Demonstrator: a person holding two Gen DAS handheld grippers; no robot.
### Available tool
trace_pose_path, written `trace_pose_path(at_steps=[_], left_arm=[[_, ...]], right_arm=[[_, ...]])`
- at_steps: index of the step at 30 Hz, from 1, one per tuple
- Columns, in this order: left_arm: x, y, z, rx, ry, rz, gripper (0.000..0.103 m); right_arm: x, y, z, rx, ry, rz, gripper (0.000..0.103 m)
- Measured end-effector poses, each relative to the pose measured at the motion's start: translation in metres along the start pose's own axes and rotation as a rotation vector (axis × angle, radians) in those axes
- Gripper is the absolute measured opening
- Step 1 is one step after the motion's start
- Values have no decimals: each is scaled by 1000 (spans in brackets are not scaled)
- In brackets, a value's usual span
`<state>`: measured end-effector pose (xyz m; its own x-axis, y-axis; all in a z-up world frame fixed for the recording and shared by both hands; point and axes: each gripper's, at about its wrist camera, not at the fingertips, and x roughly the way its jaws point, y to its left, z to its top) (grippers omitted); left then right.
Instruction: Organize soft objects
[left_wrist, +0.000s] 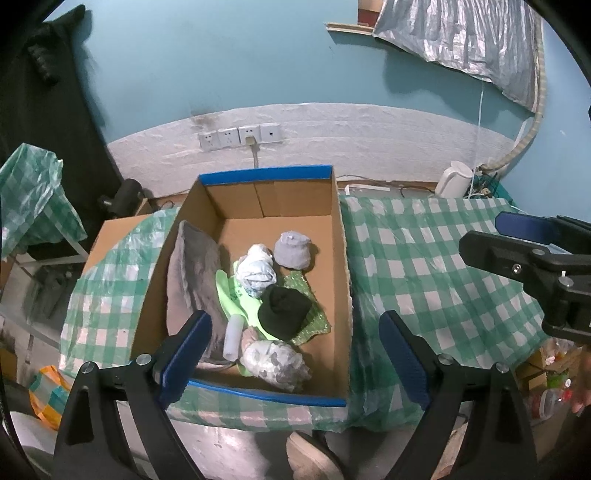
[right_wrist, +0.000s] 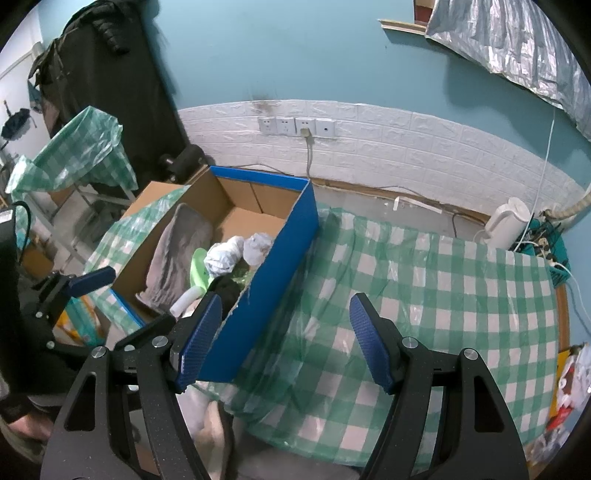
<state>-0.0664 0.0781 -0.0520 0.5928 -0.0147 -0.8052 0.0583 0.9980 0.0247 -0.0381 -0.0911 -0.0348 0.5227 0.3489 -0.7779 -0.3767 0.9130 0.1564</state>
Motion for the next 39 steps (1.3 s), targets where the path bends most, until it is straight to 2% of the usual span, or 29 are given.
trace_pose_path(at_steps=[39], left_arm=[[3,-1,-2,8,9,10,93]], right_arm=[[0,11,-2,-17,7,12,72]])
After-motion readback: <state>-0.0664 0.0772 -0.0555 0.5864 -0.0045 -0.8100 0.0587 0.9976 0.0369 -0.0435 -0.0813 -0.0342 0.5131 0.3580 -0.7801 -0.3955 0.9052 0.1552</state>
